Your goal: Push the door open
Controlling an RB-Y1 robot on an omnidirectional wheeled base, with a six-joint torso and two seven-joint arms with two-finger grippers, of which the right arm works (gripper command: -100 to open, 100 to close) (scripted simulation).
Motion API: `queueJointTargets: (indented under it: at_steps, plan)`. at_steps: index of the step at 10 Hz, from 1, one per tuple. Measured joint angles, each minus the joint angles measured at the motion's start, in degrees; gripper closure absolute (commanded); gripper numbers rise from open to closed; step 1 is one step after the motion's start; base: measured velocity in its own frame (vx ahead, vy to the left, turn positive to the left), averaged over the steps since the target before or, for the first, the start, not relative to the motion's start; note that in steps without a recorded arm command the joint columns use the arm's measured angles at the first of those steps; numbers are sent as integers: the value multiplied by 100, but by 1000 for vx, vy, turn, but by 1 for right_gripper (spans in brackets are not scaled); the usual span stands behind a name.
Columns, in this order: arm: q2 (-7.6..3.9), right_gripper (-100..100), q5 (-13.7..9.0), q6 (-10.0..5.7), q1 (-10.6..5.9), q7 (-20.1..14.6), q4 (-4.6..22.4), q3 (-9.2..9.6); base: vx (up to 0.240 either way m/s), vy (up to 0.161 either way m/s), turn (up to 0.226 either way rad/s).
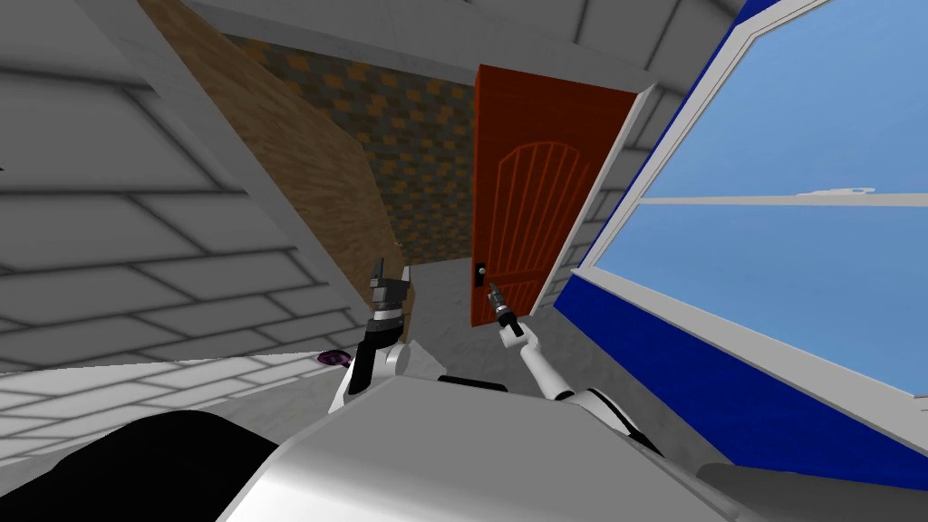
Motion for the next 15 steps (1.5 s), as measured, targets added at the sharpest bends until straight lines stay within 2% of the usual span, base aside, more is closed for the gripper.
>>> queueJointTargets:
  at_steps: [3, 5, 15]
  plan:
    - [9, -100, 20, 11, -246, -50, 409, 46, 77, -90, 38]
    - [8, -100, 18, 6, -257, -49, 441, 34, 150, -1, 27]
    - [42, -100, -7, -69, -254, 35, 554, -113, 185, 63, 23]
